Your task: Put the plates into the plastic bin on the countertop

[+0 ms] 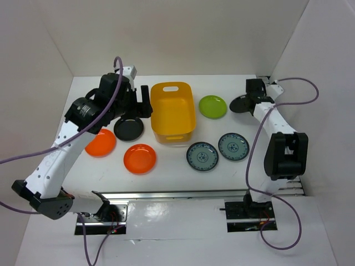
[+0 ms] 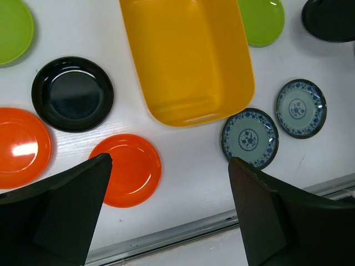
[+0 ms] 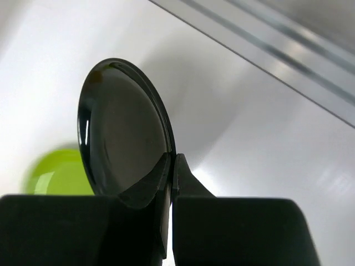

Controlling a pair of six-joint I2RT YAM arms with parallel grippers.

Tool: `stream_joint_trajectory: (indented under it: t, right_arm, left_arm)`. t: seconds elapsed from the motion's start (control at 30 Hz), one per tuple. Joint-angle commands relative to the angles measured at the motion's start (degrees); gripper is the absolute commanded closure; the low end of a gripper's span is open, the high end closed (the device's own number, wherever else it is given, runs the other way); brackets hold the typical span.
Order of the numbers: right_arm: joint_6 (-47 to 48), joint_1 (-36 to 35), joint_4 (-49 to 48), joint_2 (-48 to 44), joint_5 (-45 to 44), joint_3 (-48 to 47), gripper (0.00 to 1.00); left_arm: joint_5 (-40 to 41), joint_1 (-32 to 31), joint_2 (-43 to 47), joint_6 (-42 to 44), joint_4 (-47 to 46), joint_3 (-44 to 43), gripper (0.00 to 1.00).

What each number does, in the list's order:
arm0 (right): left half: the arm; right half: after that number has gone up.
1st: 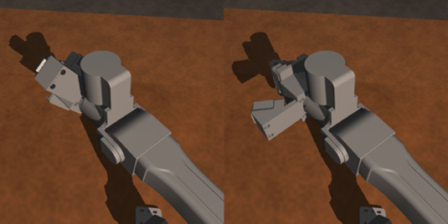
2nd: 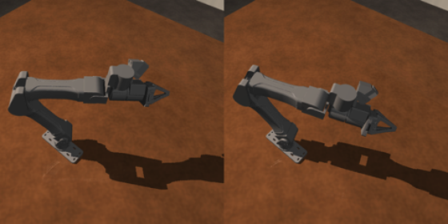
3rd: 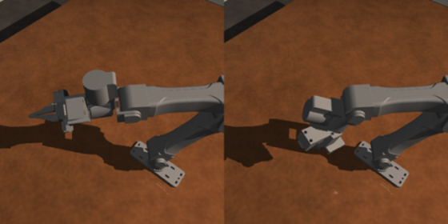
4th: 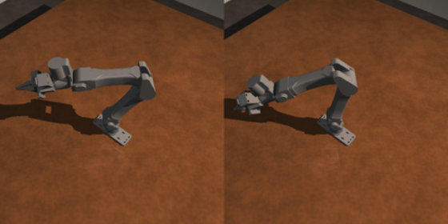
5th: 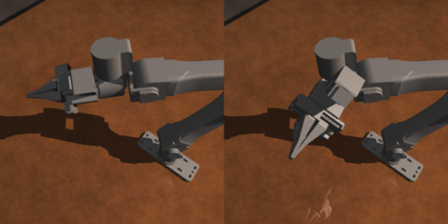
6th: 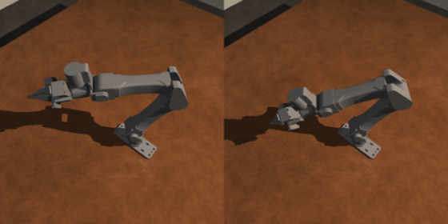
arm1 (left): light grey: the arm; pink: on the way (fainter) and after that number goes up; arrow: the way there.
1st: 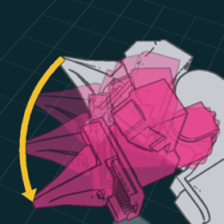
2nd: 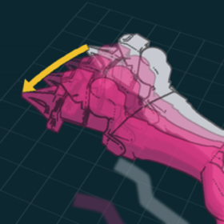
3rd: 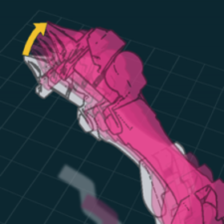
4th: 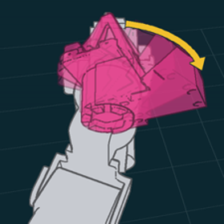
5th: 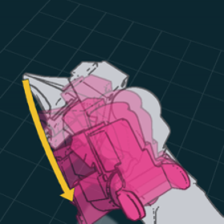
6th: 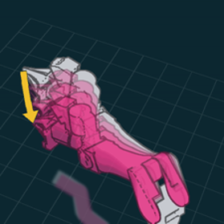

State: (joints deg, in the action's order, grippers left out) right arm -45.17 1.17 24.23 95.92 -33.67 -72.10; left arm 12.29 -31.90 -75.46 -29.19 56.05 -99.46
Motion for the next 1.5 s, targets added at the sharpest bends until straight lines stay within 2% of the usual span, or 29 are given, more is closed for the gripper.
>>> stream_joint_trajectory:
  t: [0.0,0.17,0.2,0.3,0.33,0.47,0.57,0.67,0.87,1.03,1.2,1.27,1.33,1.47]
  right_arm:
    - [0.85,-6.24,1.18,-6.08,-8.59,-7.26,1.0]
    - [4.72,-15.29,0.46,-6.18,-10.11,-14.55,1.0]
    - [4.74,-15.32,-1.18,-6.18,-10.1,-14.56,1.0]
    - [11.4,-21.89,-10.93,-7.93,-5.01,-12.9,1.0]
    - [14.55,-24.78,-12.78,-7.42,-1.78,-12.9,1.0]
    - [19.22,-29.98,-12.02,0.9,3.95,-19.47,1.0]
    - [20.38,-32.71,-10.43,7.06,8.25,-23.52,1.0]
    - [21.43,-35.17,-9.81,11.64,8.89,-25.72,1.0]
    - [21.96,-36.33,-6.74,18.42,9.06,-29.68,1.0]
    - [21.35,-36.33,-8.14,21.41,10.64,-27.57,1.0]
    - [22.49,-36.33,-7.01,25.19,11.96,-31.35,1.0]
    - [23.01,-35.8,-5.78,27.3,11.96,-33.88,0.96]
    - [23.02,-35.28,-4.72,29.4,11.96,-35.65,0.86]
    - [23.55,-35.27,-3.66,30.03,11.35,-38.46,0.78]
  left_arm:
    - [2.82,1.05,-1.62,-3.32,1.51,-2.49,0.0]
    - [2.39,6.05,-2.76,-6.05,1.52,-2.49,0.0]
    - [2.38,6.06,-2.76,-6.92,2.21,-2.49,0.0]
    - [3.97,10.53,-2.76,-11.23,3.44,-1.26,0.0]
    - [3.36,13.76,-2.76,-12.81,3.45,-1.26,0.0]
    - [-0.68,21.06,-5.2,-13.96,3.45,-1.95,0.0]
    - [-3.58,24.85,-8.11,-13.96,2.93,-4.85,0.0]
    - [-4.12,27.23,-11.28,-13.96,2.4,-6.7,0.0]
    - [-0.96,30.13,-17.26,-13.35,1.87,-8.65,0.0]
    - [-1.48,33.48,-18.67,-14.4,-5.33,-3.99,0.0]
    - [-3.85,34.89,-22.44,-12.56,-10.69,-3.99,0.0]
    - [-3.86,35.94,-23.84,-11.77,-11.4,-2.68,0.0]
    - [-6.22,38.39,-24.99,-11.77,-12.54,-1.89,0.0]
    - [-8.86,42.79,-26.67,-11.77,-14.82,1.37,0.0]
